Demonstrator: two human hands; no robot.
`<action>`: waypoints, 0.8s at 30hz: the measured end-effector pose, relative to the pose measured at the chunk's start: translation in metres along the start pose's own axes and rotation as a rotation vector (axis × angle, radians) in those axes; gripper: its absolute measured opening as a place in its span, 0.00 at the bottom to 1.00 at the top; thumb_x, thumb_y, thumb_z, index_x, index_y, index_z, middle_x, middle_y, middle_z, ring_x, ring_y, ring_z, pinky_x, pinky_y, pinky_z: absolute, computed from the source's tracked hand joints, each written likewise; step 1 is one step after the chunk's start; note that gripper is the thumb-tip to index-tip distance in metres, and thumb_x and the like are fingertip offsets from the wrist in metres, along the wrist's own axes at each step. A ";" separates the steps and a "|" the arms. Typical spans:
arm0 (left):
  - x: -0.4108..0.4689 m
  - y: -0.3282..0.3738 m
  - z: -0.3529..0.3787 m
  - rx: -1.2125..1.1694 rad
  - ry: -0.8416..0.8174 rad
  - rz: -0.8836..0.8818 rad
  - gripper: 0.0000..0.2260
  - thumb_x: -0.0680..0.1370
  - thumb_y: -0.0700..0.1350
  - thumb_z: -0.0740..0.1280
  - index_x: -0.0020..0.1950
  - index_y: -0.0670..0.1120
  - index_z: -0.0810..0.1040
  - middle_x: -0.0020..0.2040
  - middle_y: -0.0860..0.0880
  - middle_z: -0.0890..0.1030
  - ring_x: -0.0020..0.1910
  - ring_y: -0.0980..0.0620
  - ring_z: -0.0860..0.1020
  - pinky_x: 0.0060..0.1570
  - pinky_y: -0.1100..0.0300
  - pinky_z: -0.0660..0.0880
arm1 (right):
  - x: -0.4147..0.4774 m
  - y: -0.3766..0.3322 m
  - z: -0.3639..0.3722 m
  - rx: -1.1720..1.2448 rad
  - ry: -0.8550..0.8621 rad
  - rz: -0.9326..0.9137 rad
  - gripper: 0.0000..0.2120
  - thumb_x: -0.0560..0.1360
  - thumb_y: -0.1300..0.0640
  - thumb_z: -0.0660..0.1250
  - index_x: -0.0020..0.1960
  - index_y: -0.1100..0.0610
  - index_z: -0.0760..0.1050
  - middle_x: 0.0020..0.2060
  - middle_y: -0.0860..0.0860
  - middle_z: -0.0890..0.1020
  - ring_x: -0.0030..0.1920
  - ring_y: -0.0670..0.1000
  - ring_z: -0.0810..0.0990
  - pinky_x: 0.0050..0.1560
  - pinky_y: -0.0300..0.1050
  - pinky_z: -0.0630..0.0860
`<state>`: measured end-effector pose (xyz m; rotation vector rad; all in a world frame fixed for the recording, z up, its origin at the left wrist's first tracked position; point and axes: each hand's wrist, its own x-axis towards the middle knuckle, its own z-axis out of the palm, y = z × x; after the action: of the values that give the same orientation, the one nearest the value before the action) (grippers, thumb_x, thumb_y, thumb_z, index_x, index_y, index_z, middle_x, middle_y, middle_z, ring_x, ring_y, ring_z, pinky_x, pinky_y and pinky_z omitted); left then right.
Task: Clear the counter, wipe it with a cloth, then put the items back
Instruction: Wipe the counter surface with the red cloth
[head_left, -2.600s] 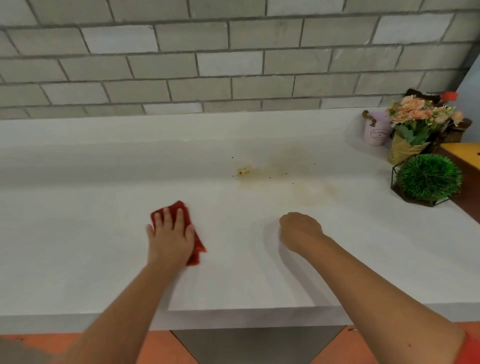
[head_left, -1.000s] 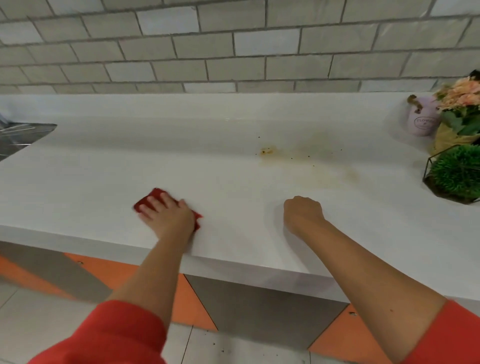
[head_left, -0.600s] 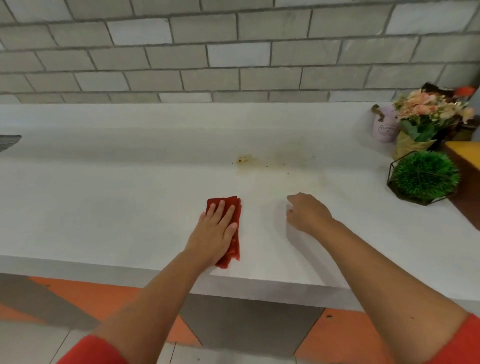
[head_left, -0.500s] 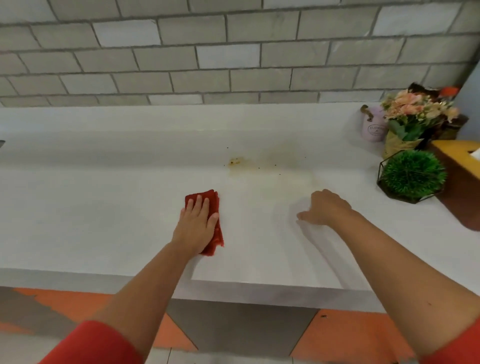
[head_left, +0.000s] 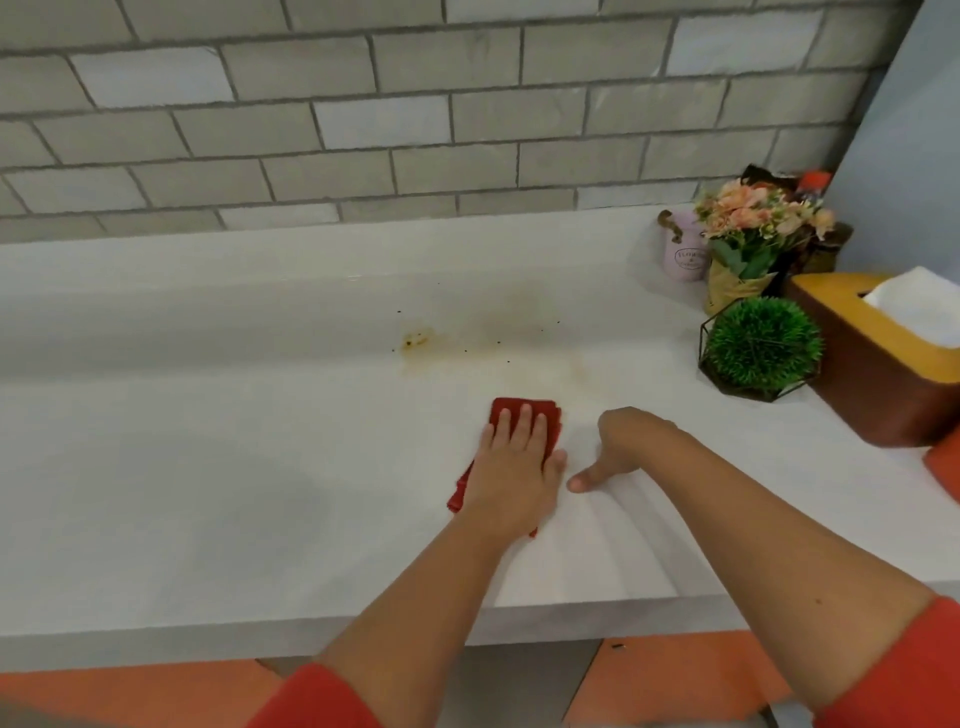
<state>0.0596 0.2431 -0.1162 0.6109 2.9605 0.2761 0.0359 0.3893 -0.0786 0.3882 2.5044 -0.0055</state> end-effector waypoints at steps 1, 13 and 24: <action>-0.010 -0.004 0.002 -0.008 -0.010 0.043 0.25 0.82 0.54 0.42 0.77 0.47 0.45 0.78 0.49 0.44 0.77 0.49 0.41 0.74 0.54 0.39 | -0.003 0.001 -0.001 -0.008 0.024 -0.011 0.47 0.60 0.28 0.68 0.67 0.58 0.64 0.65 0.53 0.72 0.68 0.58 0.68 0.69 0.54 0.63; 0.044 -0.055 -0.017 0.036 0.105 -0.654 0.29 0.82 0.55 0.41 0.76 0.37 0.46 0.77 0.39 0.48 0.76 0.39 0.47 0.74 0.47 0.44 | -0.016 0.018 0.013 0.042 0.270 -0.206 0.32 0.63 0.30 0.69 0.47 0.57 0.65 0.46 0.52 0.75 0.59 0.55 0.74 0.54 0.44 0.68; -0.006 -0.030 -0.001 0.023 0.042 -0.083 0.25 0.82 0.53 0.40 0.77 0.46 0.47 0.78 0.49 0.46 0.77 0.51 0.44 0.74 0.56 0.42 | -0.018 0.044 0.021 0.038 0.235 -0.234 0.50 0.61 0.25 0.65 0.71 0.58 0.61 0.69 0.56 0.66 0.69 0.56 0.66 0.69 0.54 0.61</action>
<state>0.0532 0.2133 -0.1206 0.4885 3.0245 0.2511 0.0742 0.4241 -0.0824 0.1135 2.7718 -0.1066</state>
